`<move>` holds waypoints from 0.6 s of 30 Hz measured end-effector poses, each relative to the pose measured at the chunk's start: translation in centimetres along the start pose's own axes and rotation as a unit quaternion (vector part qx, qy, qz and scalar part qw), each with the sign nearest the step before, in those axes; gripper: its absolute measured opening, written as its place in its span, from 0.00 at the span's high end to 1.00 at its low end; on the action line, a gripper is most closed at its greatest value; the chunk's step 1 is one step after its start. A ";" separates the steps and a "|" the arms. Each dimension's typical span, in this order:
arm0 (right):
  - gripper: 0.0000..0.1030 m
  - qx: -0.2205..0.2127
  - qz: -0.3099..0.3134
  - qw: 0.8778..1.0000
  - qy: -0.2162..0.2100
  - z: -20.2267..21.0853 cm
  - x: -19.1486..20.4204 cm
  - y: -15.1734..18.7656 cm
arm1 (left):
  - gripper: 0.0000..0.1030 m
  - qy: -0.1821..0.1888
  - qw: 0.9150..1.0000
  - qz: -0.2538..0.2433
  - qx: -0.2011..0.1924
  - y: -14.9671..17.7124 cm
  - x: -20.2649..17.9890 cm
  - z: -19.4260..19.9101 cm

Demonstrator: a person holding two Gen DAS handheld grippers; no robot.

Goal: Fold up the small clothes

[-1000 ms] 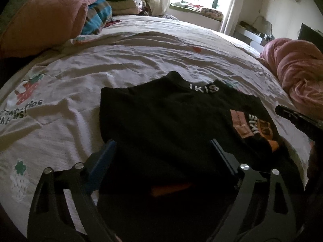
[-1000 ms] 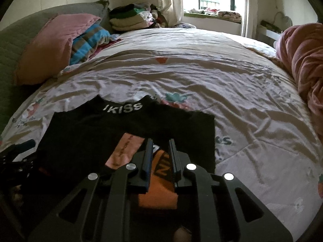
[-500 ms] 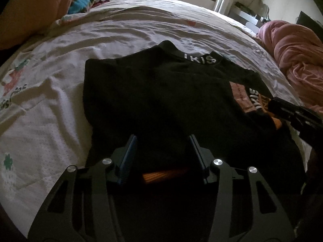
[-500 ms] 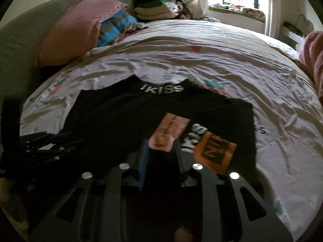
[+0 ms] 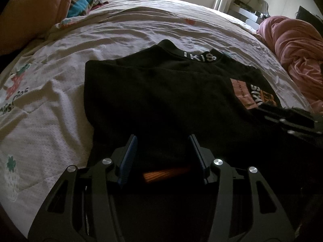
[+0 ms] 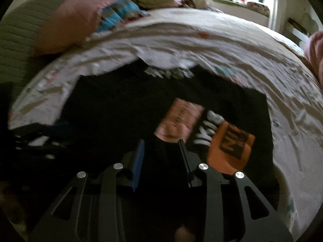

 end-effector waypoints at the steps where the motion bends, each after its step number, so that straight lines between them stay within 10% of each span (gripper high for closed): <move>1: 0.65 0.011 -0.005 1.000 0.010 -0.6 -0.5 0.4 | 0.57 0.000 1.000 0.000 0.000 0.0 0.0 0.0; 18: 0.63 0.005 -0.042 0.999 -0.014 -0.2 -1.5 1.0 | 0.57 0.003 1.000 0.002 0.000 0.0 0.0 0.0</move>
Point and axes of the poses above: each gripper's, at about its wrist camera, not at the fingertips, and z roughly against the way its jaws point, x to its left, y to its underside, the point moved 10 cm from there along -z, roughly the way its jaws point, and after that the axes turned 1 degree about x, right-handed, at the moved point
